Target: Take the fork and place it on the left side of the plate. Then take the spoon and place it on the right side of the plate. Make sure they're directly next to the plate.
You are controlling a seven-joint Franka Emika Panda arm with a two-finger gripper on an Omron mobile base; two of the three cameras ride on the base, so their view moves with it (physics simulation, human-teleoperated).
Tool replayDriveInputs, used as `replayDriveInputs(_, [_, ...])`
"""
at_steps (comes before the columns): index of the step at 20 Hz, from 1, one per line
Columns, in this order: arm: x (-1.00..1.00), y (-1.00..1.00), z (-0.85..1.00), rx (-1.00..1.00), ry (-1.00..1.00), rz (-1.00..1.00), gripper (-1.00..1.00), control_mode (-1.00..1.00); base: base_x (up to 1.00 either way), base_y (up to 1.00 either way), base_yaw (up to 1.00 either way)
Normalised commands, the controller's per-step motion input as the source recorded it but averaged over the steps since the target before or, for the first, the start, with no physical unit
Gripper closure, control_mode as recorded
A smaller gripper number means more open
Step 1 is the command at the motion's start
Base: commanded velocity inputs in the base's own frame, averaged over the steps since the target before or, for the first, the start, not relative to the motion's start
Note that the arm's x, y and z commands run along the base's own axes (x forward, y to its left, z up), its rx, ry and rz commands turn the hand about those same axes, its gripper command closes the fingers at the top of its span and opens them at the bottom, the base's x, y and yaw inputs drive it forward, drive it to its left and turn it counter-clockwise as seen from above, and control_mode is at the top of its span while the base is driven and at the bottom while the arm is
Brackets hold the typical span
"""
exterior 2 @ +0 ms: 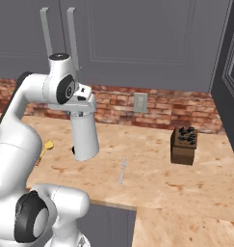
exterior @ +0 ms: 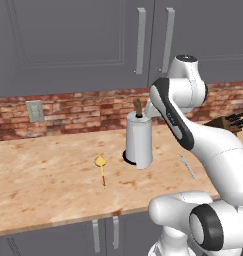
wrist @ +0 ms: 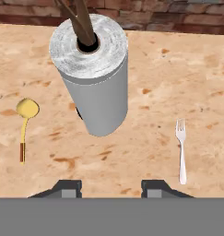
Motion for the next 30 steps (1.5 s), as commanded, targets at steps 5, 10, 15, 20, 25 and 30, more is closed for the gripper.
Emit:
replayDriveInputs(5, [-0.28,0.01,-0.29,0.0,0.01,-0.02,-1.0,-1.0,0.0,0.0,0.0])
replayDriveInputs(10, [-0.47,-0.61,-0.8,0.04,0.03,-0.02,-1.0,-1.0,0.0,0.0,0.0])
replayDriveInputs(15, [-0.15,-0.91,-0.74,0.09,0.14,0.0,-1.0,-1.0,0.0,0.0,0.0])
replayDriveInputs(20, [-0.03,-0.5,-0.46,0.02,0.09,0.0,-1.0,-1.0,0.0,0.0,0.0])
replayDriveInputs(25, [0.28,-0.18,-0.36,0.0,0.09,0.0,-1.0,-1.0,0.0,0.0,0.0])
replayDriveInputs(30, [0.27,-0.35,-0.39,0.0,0.15,0.0,-1.0,-1.0,0.0,0.0,0.0])
